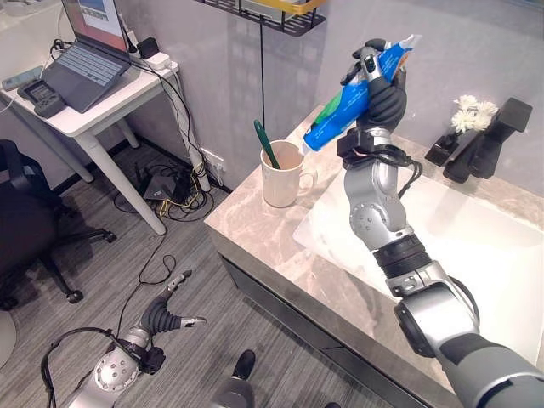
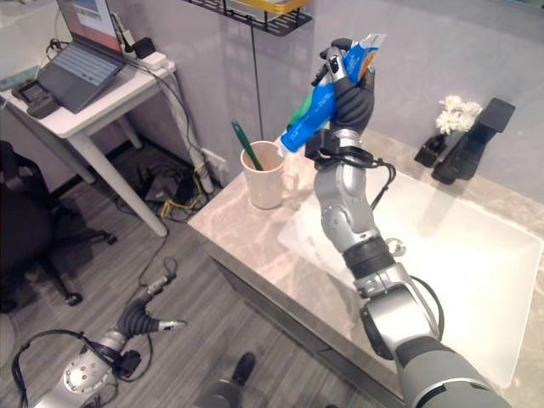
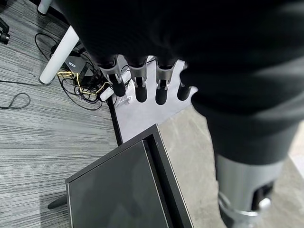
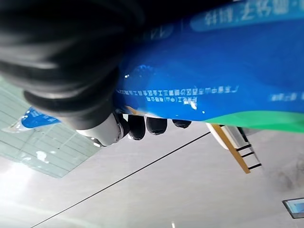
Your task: Put brush and paste in cup on sink, flatten towel.
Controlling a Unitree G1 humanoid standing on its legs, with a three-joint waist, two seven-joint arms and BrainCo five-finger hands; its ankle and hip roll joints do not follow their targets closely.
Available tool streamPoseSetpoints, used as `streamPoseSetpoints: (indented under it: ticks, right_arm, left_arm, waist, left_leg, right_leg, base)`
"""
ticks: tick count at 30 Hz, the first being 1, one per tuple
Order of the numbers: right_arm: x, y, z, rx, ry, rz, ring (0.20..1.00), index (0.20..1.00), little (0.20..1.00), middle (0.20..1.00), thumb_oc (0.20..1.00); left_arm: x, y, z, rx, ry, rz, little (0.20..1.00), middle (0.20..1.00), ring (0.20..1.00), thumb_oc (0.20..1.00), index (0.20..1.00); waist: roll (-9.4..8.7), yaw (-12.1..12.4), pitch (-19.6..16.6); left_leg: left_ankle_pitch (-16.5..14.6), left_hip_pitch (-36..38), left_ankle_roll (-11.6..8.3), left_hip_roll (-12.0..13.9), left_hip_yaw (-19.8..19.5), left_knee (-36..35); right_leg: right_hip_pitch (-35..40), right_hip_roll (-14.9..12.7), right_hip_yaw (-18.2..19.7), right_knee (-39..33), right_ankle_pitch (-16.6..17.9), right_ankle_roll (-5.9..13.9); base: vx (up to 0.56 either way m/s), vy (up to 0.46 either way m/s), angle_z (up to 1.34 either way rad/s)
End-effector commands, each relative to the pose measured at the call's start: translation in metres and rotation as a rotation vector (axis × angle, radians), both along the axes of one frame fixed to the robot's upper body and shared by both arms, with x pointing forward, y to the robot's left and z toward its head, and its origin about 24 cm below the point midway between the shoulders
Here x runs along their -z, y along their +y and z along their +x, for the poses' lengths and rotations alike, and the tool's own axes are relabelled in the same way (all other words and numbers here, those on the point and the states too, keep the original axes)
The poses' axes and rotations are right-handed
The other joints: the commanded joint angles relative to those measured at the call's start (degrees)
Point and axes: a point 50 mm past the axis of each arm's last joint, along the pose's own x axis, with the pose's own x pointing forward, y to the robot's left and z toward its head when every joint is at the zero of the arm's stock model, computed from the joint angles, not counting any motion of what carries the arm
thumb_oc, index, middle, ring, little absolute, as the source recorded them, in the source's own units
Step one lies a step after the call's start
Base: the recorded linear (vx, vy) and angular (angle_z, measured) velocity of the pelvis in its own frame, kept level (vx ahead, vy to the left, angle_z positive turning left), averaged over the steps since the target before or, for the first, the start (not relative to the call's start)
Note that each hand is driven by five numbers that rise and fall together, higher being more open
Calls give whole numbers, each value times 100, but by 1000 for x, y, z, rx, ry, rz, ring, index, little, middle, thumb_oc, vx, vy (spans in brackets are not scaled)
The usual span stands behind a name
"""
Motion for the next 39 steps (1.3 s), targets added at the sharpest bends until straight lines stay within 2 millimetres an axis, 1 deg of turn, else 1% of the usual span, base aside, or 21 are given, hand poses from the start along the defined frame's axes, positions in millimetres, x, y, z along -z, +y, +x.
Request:
streamPoseSetpoints:
  ticks: [1, 7, 10, 18, 25, 36, 39]
  right_arm:
    - [-65, 14, -13, -32, -232, -34, 200, 200, 200, 200, 200]
    - [-70, 21, -16, -43, -248, -46, 200, 200, 200, 200, 200]
    - [-69, 21, -15, -43, -245, -55, 200, 200, 200, 200, 200]
    - [-66, 23, -15, -44, -241, -80, 200, 200, 200, 200, 200]
    - [-63, 23, -13, -34, -232, -122, 200, 200, 200, 200, 200]
    - [-55, 35, -13, -76, -215, -162, 200, 200, 200, 200, 200]
    - [-54, 36, -12, -74, -209, -165, 200, 200, 200, 200, 200]
  left_arm:
    - [-10, 0, 5, 81, -40, 70, 1000, 1000, 1000, 1000, 1000]
    - [-11, -1, 6, 82, -46, 69, 1000, 1000, 1000, 1000, 1000]
    - [-11, -1, 7, 79, -46, 67, 1000, 1000, 1000, 1000, 1000]
    - [-11, -1, 7, 78, -48, 70, 1000, 1000, 1000, 1000, 1000]
    - [-12, -2, 9, 70, -59, 58, 1000, 1000, 1000, 1000, 1000]
    - [-10, -4, 10, 61, -61, 42, 1000, 1000, 1000, 1000, 1000]
    - [-12, -5, 11, 65, -69, 38, 1000, 1000, 1000, 1000, 1000]
  waist:
    - [-314, 100, -126]
    - [-353, 117, -110]
    - [-364, 119, -112]
    - [-416, 149, -78]
    - [-472, 122, -60]
    - [-508, 61, -31]
    - [-512, 63, -21]
  left_leg:
    - [-267, 115, 273, -405, 123, 34]
    - [-274, 99, 280, -422, 127, 34]
    - [-274, 97, 284, -437, 115, 34]
    - [-265, 57, 301, -472, 60, 34]
    - [-291, 61, 328, -485, 89, 34]
    - [-305, 78, 337, -464, 154, 34]
    - [-306, 74, 338, -465, 154, 34]
  right_leg:
    - [398, -285, 371, 1, 379, 13]
    - [385, -300, 365, 1, 403, 29]
    - [391, -307, 353, 1, 411, 36]
    - [402, -326, 311, 1, 441, 44]
    - [381, -333, 346, 1, 468, 48]
    - [352, -327, 426, 1, 491, 44]
    - [349, -323, 423, 1, 493, 39]
  base:
    - [11, 14, -4]
    - [1, 3, -1]
    - [0, 0, 0]
    - [0, 3, 1]
    - [0, 0, 0]
    - [0, 0, 0]
    - [0, 0, 0]
